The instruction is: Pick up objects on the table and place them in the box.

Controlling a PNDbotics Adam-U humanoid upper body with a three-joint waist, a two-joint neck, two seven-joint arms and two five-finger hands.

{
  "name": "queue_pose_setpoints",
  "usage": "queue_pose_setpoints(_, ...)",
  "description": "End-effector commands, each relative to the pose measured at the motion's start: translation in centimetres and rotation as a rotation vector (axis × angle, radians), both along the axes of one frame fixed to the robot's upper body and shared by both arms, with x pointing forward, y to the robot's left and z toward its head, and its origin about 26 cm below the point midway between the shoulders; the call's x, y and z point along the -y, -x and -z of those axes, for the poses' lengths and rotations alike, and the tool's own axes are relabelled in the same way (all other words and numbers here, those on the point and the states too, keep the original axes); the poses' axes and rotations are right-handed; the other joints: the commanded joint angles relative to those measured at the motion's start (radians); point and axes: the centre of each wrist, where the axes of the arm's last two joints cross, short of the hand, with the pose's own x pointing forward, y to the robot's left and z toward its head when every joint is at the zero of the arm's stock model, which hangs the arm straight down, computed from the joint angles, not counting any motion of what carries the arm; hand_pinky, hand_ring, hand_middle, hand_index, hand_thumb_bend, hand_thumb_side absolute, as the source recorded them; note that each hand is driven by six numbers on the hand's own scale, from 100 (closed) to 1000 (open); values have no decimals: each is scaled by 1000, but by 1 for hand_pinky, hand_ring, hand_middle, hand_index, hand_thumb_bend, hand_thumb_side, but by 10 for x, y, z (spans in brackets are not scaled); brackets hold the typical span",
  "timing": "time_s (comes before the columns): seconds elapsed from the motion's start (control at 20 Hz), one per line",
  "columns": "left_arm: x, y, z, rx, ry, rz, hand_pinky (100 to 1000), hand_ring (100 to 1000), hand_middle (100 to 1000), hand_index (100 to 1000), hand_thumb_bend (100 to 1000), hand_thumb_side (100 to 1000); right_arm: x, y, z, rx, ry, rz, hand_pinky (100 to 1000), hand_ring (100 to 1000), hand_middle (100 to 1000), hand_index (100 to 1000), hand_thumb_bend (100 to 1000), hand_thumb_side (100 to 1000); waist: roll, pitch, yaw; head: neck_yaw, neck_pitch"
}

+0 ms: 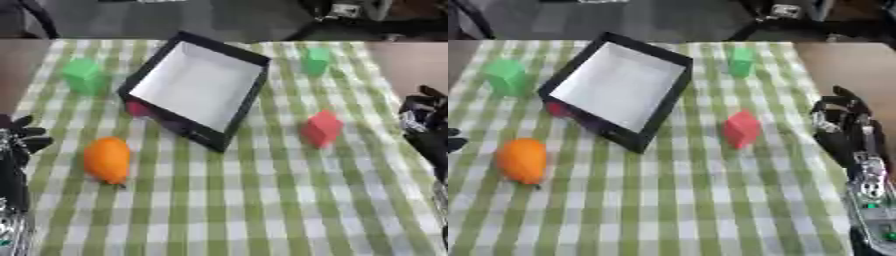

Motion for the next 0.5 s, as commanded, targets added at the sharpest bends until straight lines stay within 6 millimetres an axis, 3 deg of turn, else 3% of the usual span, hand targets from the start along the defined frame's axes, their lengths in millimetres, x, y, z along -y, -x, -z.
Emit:
queue_pose_setpoints(0.05, -1, 0, -7, 22, -19, 3, 756, 585, 576, 786, 219, 1000, 4, 0, -8, 22, 14, 0, 789, 684, 725, 879, 120, 356, -13, -14, 1, -7, -2)
queue_pose_setpoints(0.5, -2, 0, -6, 18, -20, 1, 757, 585, 576, 786, 217, 1000, 4, 1, -6, 17, 13, 0, 789, 684, 726, 879, 120, 356, -14, -17, 2, -14, -2)
